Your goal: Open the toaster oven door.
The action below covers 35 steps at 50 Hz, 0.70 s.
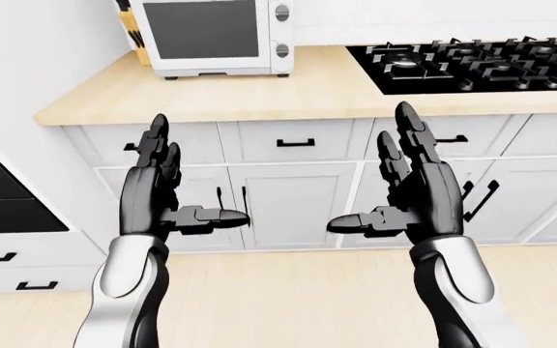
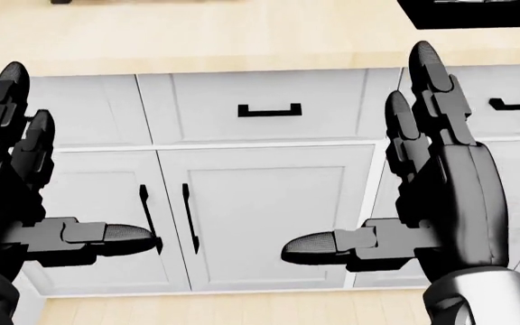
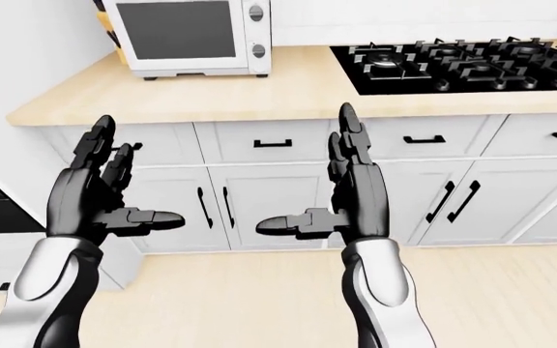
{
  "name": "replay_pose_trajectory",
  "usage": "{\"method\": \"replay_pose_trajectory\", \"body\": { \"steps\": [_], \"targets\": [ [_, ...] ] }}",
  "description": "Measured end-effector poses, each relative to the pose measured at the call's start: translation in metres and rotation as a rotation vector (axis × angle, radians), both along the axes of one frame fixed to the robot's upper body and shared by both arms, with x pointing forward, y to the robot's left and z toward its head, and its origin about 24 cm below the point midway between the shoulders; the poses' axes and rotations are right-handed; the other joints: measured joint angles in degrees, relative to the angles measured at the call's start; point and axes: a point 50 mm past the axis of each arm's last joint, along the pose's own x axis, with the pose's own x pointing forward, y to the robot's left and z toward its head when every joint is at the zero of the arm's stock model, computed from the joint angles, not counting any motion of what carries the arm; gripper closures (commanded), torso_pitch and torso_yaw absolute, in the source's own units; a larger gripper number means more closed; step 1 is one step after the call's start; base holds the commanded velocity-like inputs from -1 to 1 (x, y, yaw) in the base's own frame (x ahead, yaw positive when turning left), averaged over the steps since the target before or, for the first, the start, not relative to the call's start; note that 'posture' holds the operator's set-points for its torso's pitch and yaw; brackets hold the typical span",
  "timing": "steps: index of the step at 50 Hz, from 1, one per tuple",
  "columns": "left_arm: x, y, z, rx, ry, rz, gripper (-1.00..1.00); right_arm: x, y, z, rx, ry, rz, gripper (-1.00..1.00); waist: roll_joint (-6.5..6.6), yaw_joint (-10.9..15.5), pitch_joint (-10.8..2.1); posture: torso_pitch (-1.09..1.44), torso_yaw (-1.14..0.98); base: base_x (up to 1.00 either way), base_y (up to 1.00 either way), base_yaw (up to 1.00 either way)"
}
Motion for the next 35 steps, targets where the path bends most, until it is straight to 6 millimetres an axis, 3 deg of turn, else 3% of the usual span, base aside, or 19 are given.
{"method": "replay_pose_trajectory", "body": {
  "steps": [6,9,10,11,13,15,20,23,26,28,31,35],
  "targets": [
    [-0.002,-0.003,0.008,0.003,-0.054,-0.015,-1.0,-0.005,0.001,0.007,0.005,-0.058,-0.003,-1.0,-3.41,1.1,-0.54,0.0,0.0,0.46,0.0,0.0],
    [-0.002,-0.004,0.011,0.002,-0.062,-0.018,-1.0,-0.005,0.0,0.009,0.004,-0.069,-0.004,-1.0,-5.77,1.0,-0.94,0.0,0.0,0.47,0.0,0.0],
    [-0.002,-0.007,0.01,-0.001,-0.051,-0.03,-1.0,-0.004,-0.002,0.006,0.002,-0.056,-0.016,-1.0,-5.15,0.4,-0.17,0.0,0.0,0.47,0.0,0.0],
    [-0.001,-0.009,0.009,-0.003,-0.036,-0.042,-1.0,-0.004,-0.004,0.003,0.002,-0.034,-0.029,-1.0,-5.42,0.0,0.54,0.0,0.0,0.47,0.0,0.0],
    [0.0,-0.011,0.008,-0.003,-0.023,-0.06,-1.0,-0.003,-0.007,-0.002,0.001,-0.003,-0.049,-1.0,-6.12,-0.7,0.45,0.0,0.0,0.46,0.0,0.0],
    [-0.001,-0.01,0.009,-0.001,-0.027,-0.057,-1.0,-0.003,-0.007,0.001,0.0,-0.014,-0.049,-1.0,-5.53,-1.0,-0.05,0.0,0.0,0.48,0.0,0.0],
    [-0.002,-0.01,0.015,0.001,-0.059,-0.056,-1.0,-0.006,-0.005,0.009,0.008,-0.064,-0.029,-1.0,-2.63,-2.0,-0.18,0.0,0.0,0.47,0.0,0.0],
    [-0.002,-0.011,0.015,0.001,-0.064,-0.058,-1.0,-0.006,-0.006,0.011,0.011,-0.065,-0.03,-1.0,0.33,-2.0,-0.9,0.0,0.0,0.46,0.0,0.0],
    [0.001,-0.004,0.003,-0.002,-0.006,-0.025,-1.0,-0.003,-0.002,0.002,0.037,-0.019,-0.006,-1.0,0.41,-0.8,0.54,0.0,0.0,0.47,0.0,0.0],
    [0.002,-0.002,-0.001,-0.003,0.018,-0.012,-1.0,-0.001,-0.003,-0.003,0.042,0.005,-0.003,-1.0,0.49,-0.3,0.14,0.0,0.0,0.44,0.0,0.0],
    [0.0,-0.004,0.005,0.002,-0.017,-0.018,-1.0,-0.002,-0.006,-0.001,0.068,-0.011,-0.017,-1.0,-0.76,0.0,-0.78,0.0,0.0,0.4,0.0,0.0],
    [0.0,-0.007,0.008,0.004,-0.04,-0.031,-1.0,-0.004,-0.005,0.004,0.096,-0.047,-0.008,-1.0,-3.12,1.0,-0.89,0.0,0.0,0.4,0.0,0.0]
  ]
}}
